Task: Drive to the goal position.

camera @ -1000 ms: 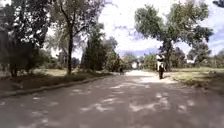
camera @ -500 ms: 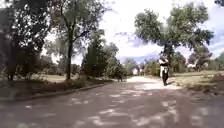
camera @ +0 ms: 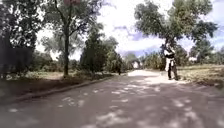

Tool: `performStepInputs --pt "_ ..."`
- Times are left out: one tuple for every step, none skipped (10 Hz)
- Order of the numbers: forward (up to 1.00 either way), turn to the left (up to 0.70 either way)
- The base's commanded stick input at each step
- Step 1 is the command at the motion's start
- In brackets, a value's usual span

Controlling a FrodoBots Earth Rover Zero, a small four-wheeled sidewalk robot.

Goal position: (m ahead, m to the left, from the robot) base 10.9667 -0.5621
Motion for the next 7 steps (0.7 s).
performStepInputs --pt "0.85 0.00" --pt "0.85 -0.08" --pt "0.85 -0.17" --pt "0.85 -0.26" --pt "0.85 -0.33" --pt "0.85 -0.26" --pt "0.85 -0.18"
